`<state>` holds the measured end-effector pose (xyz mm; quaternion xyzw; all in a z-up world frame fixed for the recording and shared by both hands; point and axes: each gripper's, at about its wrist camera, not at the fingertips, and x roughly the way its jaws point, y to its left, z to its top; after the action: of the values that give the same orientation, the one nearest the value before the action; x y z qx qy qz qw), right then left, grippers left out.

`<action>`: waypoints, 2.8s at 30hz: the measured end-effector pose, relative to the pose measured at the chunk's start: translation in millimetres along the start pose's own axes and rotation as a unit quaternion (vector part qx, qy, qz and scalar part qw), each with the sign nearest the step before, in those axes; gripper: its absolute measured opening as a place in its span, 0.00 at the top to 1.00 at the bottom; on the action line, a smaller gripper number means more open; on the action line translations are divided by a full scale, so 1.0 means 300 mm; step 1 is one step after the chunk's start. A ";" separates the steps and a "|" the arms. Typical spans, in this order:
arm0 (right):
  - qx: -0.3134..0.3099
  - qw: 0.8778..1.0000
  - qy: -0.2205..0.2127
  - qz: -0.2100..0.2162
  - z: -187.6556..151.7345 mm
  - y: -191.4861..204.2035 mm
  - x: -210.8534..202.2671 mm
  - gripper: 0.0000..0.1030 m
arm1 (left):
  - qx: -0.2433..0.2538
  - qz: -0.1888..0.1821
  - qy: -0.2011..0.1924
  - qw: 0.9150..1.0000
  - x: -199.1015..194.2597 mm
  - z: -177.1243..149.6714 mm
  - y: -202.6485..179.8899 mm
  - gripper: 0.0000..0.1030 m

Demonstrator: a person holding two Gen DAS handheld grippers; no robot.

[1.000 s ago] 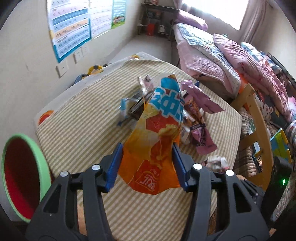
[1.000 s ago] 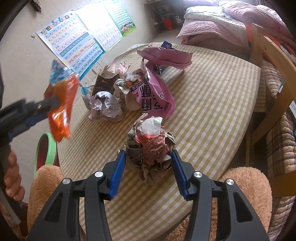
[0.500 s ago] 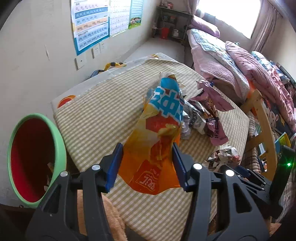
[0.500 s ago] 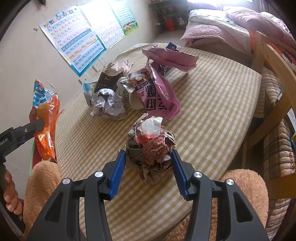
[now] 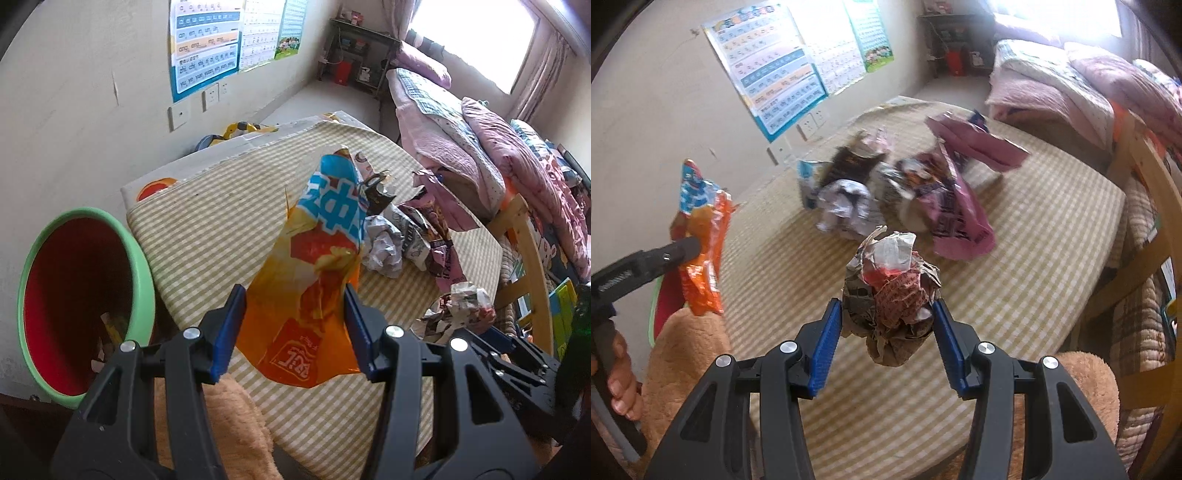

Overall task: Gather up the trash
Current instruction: 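Carry the orange snack bag over the red bin while the right tool holds paper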

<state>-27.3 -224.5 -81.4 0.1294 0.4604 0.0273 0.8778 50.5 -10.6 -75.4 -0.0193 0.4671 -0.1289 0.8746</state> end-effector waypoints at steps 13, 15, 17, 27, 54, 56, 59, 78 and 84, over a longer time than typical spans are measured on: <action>-0.051 0.998 -0.019 0.022 0.071 0.190 -0.056 0.53 | -0.028 0.007 -0.018 0.999 -0.040 -0.017 0.127 0.51; -0.056 0.998 -0.022 0.023 0.083 0.208 -0.059 0.53 | -0.037 0.009 -0.023 0.999 -0.052 -0.018 0.153 0.51; -0.060 0.998 -0.023 0.025 0.091 0.223 -0.061 0.53 | -0.044 0.010 -0.025 0.999 -0.061 -0.016 0.174 0.51; -0.086 0.995 -0.026 0.037 0.109 0.308 -0.057 0.53 | -0.069 0.018 -0.038 0.997 -0.101 -0.014 0.250 0.51; -0.170 0.982 -0.006 0.084 0.145 0.619 0.012 0.51 | -0.164 0.097 -0.046 0.981 -0.141 -0.061 0.593 0.51; -0.179 0.980 -0.001 0.085 0.150 0.659 0.029 0.51 | -0.171 0.108 -0.045 0.978 -0.143 -0.071 0.625 0.51; -0.195 0.976 0.002 0.094 0.154 0.722 0.052 0.51 | -0.184 0.120 -0.042 0.975 -0.144 -0.086 0.678 0.51; -0.240 0.963 0.034 0.114 0.160 0.939 0.203 0.51 | -0.228 0.140 -0.013 0.964 -0.090 -0.153 0.850 0.50; -0.241 0.962 0.036 0.125 0.170 0.978 0.218 0.42 | -0.237 0.143 -0.001 0.961 -0.068 -0.165 0.874 0.35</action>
<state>72.9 59.2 -32.0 -0.0302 0.4515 0.2518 0.8555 53.4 251.9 -127.0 -0.1590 0.4808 0.1121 0.8550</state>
